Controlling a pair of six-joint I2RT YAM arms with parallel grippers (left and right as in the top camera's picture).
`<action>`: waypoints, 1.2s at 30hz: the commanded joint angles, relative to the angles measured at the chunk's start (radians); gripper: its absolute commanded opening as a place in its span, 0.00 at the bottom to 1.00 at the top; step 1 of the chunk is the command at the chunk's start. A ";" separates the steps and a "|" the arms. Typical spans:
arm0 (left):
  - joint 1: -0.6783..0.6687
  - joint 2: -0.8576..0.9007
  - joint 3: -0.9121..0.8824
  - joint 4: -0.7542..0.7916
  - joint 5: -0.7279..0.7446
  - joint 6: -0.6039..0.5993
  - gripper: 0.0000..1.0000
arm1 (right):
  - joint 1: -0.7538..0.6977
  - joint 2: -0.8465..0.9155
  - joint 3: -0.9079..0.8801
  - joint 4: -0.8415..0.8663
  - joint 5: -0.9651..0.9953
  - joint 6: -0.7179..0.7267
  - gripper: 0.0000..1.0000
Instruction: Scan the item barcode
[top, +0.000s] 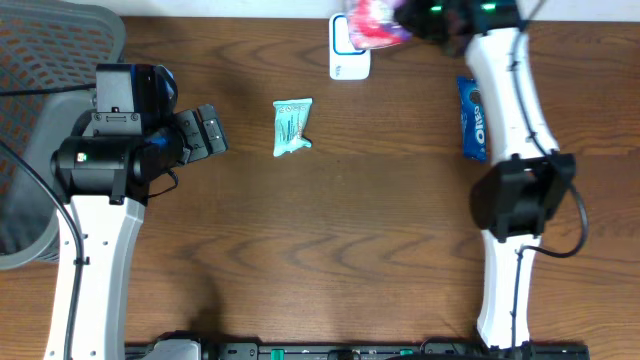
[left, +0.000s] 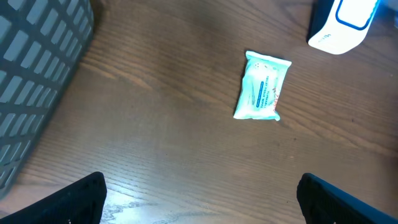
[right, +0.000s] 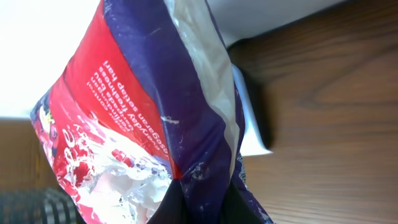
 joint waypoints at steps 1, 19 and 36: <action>0.003 -0.002 0.001 -0.002 -0.005 -0.002 0.98 | 0.067 0.031 0.004 0.054 0.169 0.146 0.01; 0.003 -0.002 0.001 -0.002 -0.005 -0.002 0.98 | 0.045 0.108 0.005 0.095 0.158 0.151 0.01; 0.003 -0.002 0.001 -0.002 -0.005 -0.002 0.98 | -0.421 -0.095 0.005 -0.361 0.512 -0.393 0.01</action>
